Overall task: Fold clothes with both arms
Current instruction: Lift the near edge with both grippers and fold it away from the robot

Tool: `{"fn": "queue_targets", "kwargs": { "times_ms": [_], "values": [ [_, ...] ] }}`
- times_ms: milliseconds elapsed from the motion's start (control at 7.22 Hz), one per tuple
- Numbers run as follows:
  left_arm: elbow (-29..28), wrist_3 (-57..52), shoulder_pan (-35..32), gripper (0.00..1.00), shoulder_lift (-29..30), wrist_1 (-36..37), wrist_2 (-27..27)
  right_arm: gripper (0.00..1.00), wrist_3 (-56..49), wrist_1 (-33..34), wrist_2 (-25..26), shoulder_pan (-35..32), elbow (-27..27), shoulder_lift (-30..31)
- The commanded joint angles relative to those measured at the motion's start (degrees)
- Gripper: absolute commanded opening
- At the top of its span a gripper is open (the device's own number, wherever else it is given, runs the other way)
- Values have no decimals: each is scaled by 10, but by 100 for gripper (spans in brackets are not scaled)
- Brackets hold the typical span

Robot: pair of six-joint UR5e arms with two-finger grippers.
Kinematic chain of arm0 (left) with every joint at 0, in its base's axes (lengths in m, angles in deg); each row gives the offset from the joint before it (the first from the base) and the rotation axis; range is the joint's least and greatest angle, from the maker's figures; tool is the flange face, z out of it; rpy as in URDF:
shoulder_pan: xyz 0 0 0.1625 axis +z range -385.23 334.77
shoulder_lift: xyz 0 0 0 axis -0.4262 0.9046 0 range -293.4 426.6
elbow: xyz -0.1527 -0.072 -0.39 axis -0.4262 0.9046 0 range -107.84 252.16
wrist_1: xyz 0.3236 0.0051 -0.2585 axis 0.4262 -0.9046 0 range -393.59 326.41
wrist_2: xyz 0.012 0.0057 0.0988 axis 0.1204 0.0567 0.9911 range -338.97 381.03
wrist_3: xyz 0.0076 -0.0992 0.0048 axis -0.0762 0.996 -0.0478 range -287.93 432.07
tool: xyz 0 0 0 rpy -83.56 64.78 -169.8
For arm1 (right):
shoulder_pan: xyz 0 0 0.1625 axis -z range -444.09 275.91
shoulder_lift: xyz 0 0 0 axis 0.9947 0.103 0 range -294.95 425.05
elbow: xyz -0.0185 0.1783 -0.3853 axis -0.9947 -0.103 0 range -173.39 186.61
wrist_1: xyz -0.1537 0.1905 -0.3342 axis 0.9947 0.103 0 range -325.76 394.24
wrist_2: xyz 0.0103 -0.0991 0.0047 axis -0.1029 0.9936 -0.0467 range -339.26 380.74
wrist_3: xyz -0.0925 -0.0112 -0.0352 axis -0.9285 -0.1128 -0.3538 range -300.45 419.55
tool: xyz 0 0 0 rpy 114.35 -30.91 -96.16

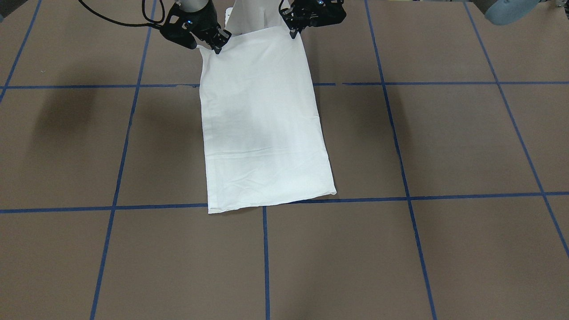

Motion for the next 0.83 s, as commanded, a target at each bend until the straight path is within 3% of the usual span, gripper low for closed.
{"fn": "queue_targets", "kwargs": {
  "times_ms": [0, 277, 554, 693],
  "values": [
    [-2, -29, -76, 0, 12, 2, -9, 0, -55, -3, 45, -29, -5, -16],
    [-29, -87, -187, 0, 21, -4, -77, 0, -101, -3, 56, -76, -45, -61],
    [-115, -111, -234, 0, 67, -21, -78, 0, -154, -5, 56, -121, -113, -117],
    [-158, -112, -253, 0, 72, -66, -78, 0, -175, -21, 56, -142, -160, -139]
  ]
}}
